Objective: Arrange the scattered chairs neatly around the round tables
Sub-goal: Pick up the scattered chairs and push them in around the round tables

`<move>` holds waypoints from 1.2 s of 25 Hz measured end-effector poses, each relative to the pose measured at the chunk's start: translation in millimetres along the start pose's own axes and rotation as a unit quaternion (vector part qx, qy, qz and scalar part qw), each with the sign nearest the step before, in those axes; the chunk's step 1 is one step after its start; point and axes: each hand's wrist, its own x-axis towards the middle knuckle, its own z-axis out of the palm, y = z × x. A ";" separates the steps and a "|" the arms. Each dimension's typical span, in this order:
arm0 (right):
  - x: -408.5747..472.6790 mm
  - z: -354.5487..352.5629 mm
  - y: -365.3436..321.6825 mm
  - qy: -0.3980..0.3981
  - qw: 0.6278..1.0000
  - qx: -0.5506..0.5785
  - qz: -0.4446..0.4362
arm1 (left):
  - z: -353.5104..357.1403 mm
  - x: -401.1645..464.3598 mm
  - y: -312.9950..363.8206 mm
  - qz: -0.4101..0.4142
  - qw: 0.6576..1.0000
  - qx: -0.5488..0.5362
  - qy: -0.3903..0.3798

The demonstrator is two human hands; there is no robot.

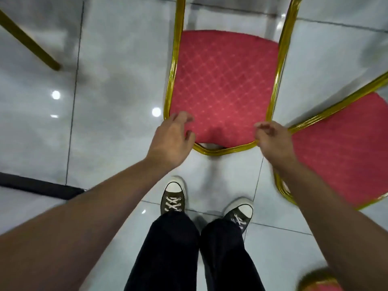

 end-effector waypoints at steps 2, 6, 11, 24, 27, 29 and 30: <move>45.2 26.0 35.7 0.050 0.999 -0.013 0.015 | 37.8 46.3 -34.5 -0.020 0.999 0.017 0.026; 124.7 56.7 81.0 0.121 0.989 -0.043 0.073 | 80.4 119.4 -96.1 -0.103 0.992 -0.016 0.064; 159.3 51.9 86.8 0.090 0.983 0.069 0.148 | 90.3 148.6 -121.2 -0.169 0.959 -0.227 0.018; -139.4 -115.5 -72.6 0.108 0.993 -0.012 -0.049 | -153.2 -132.5 6.9 -0.185 0.979 -0.084 -0.003; -201.9 -181.4 -151.9 0.079 0.996 -0.026 -0.026 | -230.1 -198.1 75.1 -0.214 0.974 -0.073 0.025; -228.2 -219.5 -202.2 0.044 0.998 -0.049 -0.009 | -279.0 -231.2 117.7 -0.213 0.975 -0.039 0.058; -236.4 -233.6 -221.3 0.040 0.997 -0.058 0.003 | -297.9 -241.6 133.3 -0.218 0.973 -0.033 0.071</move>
